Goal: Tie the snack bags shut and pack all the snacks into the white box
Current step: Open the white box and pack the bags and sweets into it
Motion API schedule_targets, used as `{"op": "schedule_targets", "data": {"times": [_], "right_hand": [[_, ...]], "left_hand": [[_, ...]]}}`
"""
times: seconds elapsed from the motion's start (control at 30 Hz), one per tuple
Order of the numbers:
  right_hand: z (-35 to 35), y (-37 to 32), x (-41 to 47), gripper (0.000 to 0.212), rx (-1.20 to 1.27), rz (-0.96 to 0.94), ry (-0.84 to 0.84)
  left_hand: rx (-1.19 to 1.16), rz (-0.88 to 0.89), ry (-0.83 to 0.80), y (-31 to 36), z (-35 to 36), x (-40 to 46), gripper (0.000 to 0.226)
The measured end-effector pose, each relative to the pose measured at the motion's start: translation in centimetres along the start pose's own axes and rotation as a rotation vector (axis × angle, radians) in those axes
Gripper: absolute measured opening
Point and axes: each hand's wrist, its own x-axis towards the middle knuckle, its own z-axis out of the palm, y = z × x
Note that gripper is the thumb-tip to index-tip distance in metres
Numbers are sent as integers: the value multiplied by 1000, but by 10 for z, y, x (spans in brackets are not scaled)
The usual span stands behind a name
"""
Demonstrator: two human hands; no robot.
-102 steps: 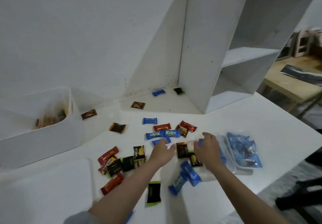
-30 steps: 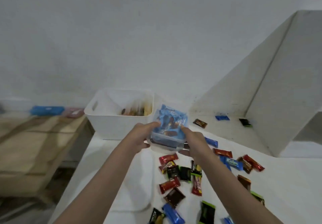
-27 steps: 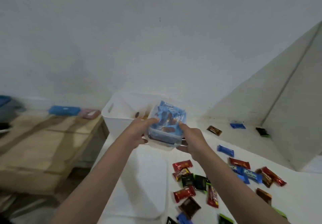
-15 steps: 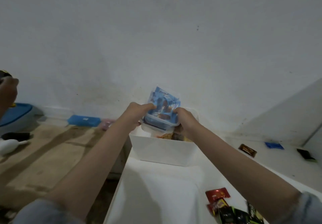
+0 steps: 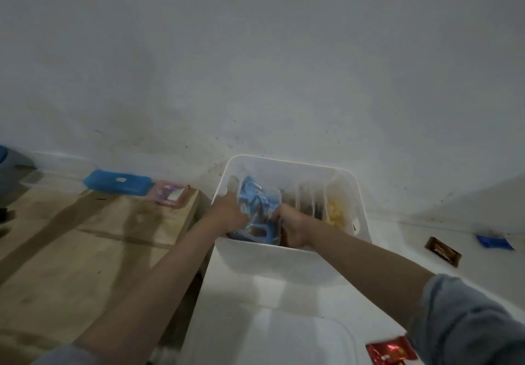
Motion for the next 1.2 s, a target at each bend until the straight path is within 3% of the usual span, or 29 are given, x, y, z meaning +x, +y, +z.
{"op": "schedule_targets", "data": {"times": [0.07,0.17,0.33,0.4,0.63,0.77,0.83,0.93,1.03,1.1,1.2], "right_hand": [[-3,1,13,37,-41,39,4],[-9,2,27,38,-126,56,39],[-9,5,34,24,-185,80,13],[-6,7,33,12,-234,65,-8],[-3,11,25,8,-358,-5,28],[-6,3,7,24,-508,-221,150],[-10,-1,-16,26,-579,-373,200],[-18,2,-66,7,-720,-512,269],[-37,17,-105,23,-824,-612,453],[-55,35,-122,10,-851,-690,613],[-87,80,-146,34,-918,-800,793]], "left_hand": [[91,5,-49,-5,8,12,62],[201,-1,-77,-8,15,31,44],[324,-43,-94,-8,24,46,39],[350,-71,-69,-9,29,49,38],[553,-52,94,-4,41,47,35],[675,-9,195,8,38,32,39],[646,60,253,13,35,22,44],[449,143,380,24,39,-3,41],[274,303,515,39,56,-40,37],[176,419,566,48,76,-67,36],[121,511,553,59,121,-108,43]]}}
